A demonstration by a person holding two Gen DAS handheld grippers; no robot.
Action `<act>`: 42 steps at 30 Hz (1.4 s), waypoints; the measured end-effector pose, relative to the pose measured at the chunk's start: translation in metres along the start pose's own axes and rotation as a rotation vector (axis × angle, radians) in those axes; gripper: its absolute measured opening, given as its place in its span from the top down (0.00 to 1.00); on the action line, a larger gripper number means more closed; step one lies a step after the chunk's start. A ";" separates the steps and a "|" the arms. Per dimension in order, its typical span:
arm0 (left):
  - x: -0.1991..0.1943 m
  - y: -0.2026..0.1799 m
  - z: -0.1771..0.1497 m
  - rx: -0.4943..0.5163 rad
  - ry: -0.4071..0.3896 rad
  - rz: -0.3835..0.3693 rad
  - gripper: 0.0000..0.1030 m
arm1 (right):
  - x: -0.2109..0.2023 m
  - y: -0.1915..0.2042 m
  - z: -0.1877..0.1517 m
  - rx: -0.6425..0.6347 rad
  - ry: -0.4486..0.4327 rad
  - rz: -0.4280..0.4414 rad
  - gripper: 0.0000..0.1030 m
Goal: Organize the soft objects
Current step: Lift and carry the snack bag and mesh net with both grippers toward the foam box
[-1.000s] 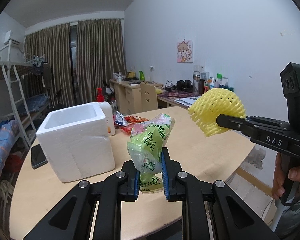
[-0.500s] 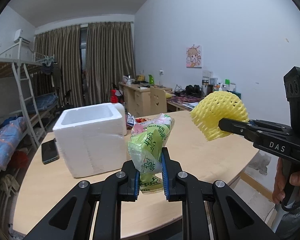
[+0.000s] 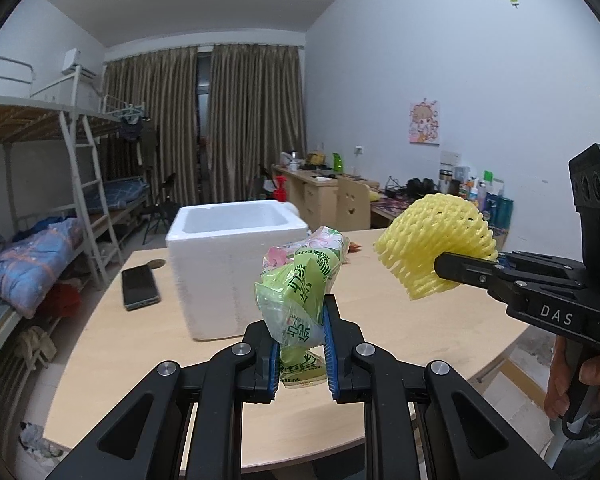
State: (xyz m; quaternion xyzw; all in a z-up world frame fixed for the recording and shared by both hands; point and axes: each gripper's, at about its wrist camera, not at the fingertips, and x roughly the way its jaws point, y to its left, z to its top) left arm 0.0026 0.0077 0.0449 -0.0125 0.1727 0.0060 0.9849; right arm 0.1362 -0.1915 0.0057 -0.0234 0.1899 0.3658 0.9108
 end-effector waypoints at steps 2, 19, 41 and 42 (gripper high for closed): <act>-0.002 0.002 0.000 -0.001 0.000 0.016 0.81 | 0.004 0.004 0.000 -0.007 0.005 0.010 0.81; 0.011 0.026 0.002 -0.033 0.010 0.046 0.82 | 0.027 0.014 0.005 -0.024 0.033 0.064 0.81; 0.034 0.038 0.024 -0.034 0.001 0.053 0.81 | 0.041 0.016 0.028 -0.041 0.030 0.079 0.81; 0.036 0.038 0.025 -0.031 0.000 0.054 0.81 | 0.042 0.016 0.030 -0.042 0.031 0.080 0.81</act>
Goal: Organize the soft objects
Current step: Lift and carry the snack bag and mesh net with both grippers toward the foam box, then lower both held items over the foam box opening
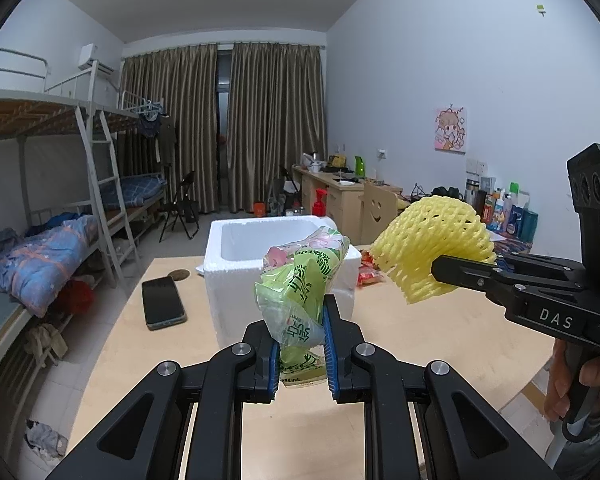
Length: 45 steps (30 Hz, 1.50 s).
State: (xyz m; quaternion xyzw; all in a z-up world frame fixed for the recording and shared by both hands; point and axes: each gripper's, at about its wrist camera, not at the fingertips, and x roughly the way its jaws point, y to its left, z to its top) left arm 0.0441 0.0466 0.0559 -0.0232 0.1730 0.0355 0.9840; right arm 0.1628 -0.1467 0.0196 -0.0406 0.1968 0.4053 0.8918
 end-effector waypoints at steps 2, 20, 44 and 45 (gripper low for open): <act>0.003 0.001 0.004 0.002 -0.002 0.003 0.82 | 0.003 -0.001 0.004 -0.004 0.000 0.003 0.81; 0.028 0.019 0.021 -0.006 -0.006 0.015 0.82 | 0.027 -0.006 0.027 -0.025 -0.008 0.032 0.81; 0.076 0.036 0.050 -0.008 0.008 0.017 0.82 | 0.070 -0.011 0.048 -0.025 0.004 0.053 0.81; 0.078 0.037 0.051 -0.009 0.009 0.019 0.82 | 0.070 -0.011 0.049 -0.023 0.003 0.055 0.81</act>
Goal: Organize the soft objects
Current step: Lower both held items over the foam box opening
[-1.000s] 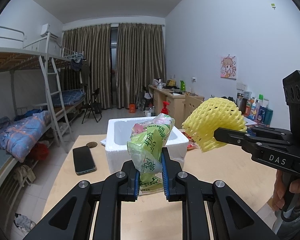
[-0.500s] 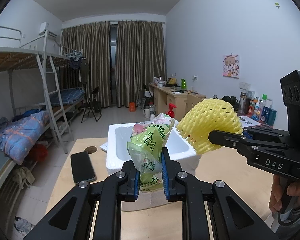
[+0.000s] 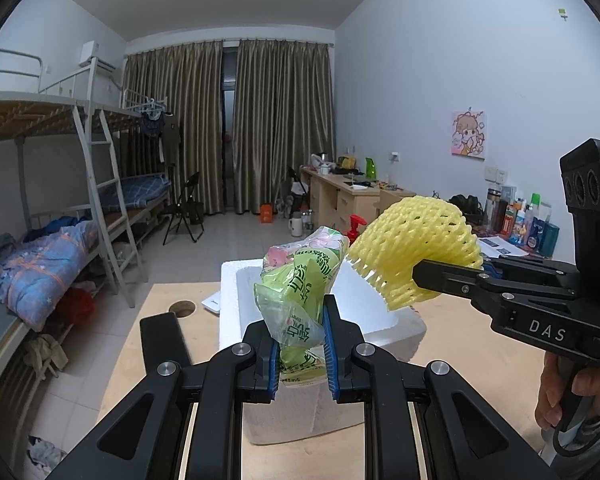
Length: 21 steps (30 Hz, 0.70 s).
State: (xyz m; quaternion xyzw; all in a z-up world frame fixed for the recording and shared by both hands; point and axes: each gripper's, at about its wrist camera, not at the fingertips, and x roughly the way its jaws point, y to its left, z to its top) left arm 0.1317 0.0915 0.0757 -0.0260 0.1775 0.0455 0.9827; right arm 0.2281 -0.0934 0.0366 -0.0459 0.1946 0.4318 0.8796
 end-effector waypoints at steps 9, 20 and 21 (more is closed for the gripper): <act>0.026 0.003 0.007 -0.007 0.023 -0.019 0.82 | 0.017 -0.006 0.008 0.008 0.006 0.009 0.81; 0.061 0.010 0.015 -0.005 0.054 -0.052 0.82 | 0.031 -0.014 0.014 0.030 0.012 -0.001 0.81; 0.064 0.010 0.017 -0.004 0.056 -0.056 0.82 | 0.032 -0.014 0.014 0.031 0.012 -0.005 0.81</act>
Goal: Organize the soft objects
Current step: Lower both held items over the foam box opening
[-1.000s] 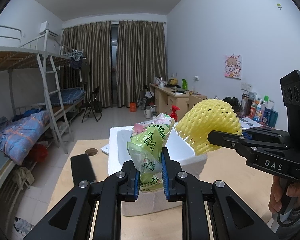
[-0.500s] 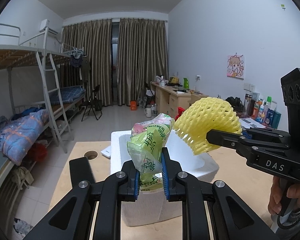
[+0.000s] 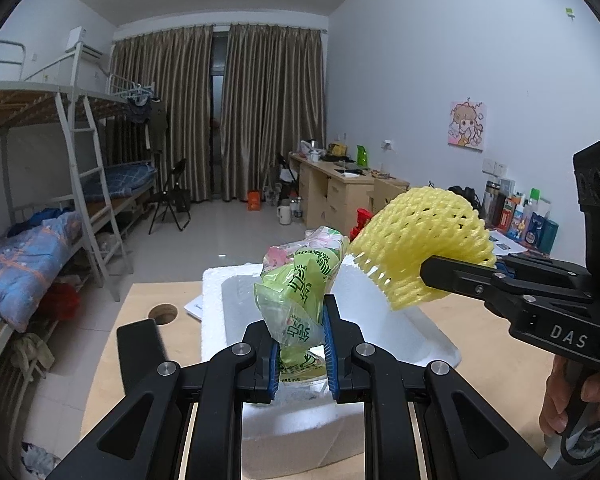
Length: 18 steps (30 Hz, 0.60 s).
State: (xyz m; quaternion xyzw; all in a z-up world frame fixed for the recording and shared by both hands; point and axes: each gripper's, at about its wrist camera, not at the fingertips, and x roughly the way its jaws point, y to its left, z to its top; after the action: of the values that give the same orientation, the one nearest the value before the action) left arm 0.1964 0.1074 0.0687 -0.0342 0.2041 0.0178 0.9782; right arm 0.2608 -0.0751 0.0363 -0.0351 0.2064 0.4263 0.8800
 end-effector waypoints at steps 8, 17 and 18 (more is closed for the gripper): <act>0.021 0.001 0.004 0.010 0.023 -0.020 0.82 | 0.001 -0.005 0.003 0.009 -0.002 -0.020 0.81; 0.041 0.006 0.006 0.010 0.046 -0.042 0.81 | 0.000 -0.007 0.003 0.016 0.002 -0.039 0.81; 0.041 0.007 0.006 0.012 0.046 -0.040 0.81 | 0.000 -0.008 0.003 0.018 0.002 -0.042 0.81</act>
State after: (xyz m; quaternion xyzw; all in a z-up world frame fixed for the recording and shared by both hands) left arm 0.2363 0.1158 0.0570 -0.0328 0.2257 -0.0038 0.9736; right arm 0.2684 -0.0795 0.0381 -0.0322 0.2102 0.4059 0.8888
